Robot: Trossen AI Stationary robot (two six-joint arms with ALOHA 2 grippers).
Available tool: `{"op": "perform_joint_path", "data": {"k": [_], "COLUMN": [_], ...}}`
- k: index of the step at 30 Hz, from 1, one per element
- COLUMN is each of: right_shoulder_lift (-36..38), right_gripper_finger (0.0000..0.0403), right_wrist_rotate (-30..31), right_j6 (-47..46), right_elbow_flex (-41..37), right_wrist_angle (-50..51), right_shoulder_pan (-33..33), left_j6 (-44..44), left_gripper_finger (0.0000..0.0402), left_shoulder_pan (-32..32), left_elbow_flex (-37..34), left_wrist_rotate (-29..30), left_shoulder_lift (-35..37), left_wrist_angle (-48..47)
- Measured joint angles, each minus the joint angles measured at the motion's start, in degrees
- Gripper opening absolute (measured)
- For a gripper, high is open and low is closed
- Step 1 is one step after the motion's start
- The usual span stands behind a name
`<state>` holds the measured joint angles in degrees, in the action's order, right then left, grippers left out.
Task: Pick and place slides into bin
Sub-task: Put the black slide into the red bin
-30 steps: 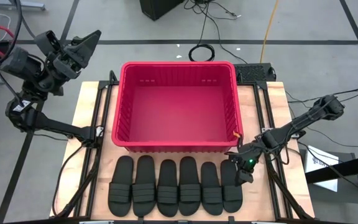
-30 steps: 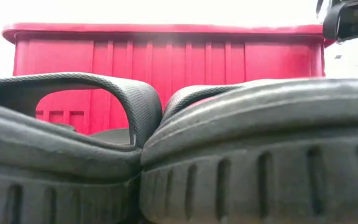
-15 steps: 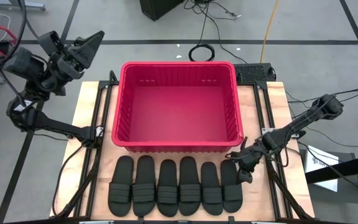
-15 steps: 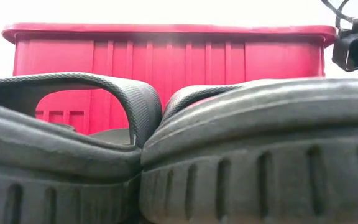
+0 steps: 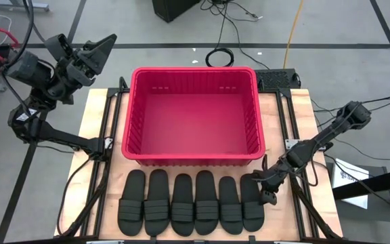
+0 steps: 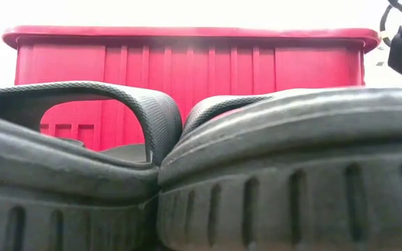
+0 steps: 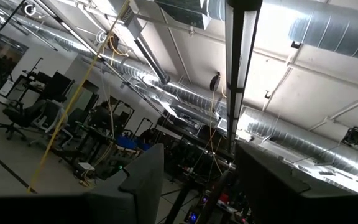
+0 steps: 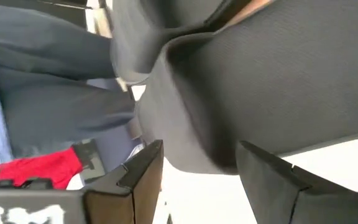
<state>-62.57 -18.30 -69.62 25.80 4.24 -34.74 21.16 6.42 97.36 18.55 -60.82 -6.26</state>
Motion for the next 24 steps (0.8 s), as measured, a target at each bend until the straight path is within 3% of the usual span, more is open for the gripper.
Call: {"op": "perform_joint_path", "data": {"k": [24], "right_shoulder_lift": [-11.43], "right_gripper_finger": [0.0194], "right_wrist_rotate": [0.10], "right_j6": [-3.57], "right_elbow_flex": [0.00], "right_wrist_angle": [-16.32], "right_shoulder_pan": [-3.24], "left_j6": [0.54], "left_gripper_finger": [0.0200], "left_shoulder_pan": [0.81], "left_elbow_flex": [0.00], "left_wrist_rotate": [0.00], "left_shoulder_lift": [0.00], "left_wrist_angle": [0.02]}}
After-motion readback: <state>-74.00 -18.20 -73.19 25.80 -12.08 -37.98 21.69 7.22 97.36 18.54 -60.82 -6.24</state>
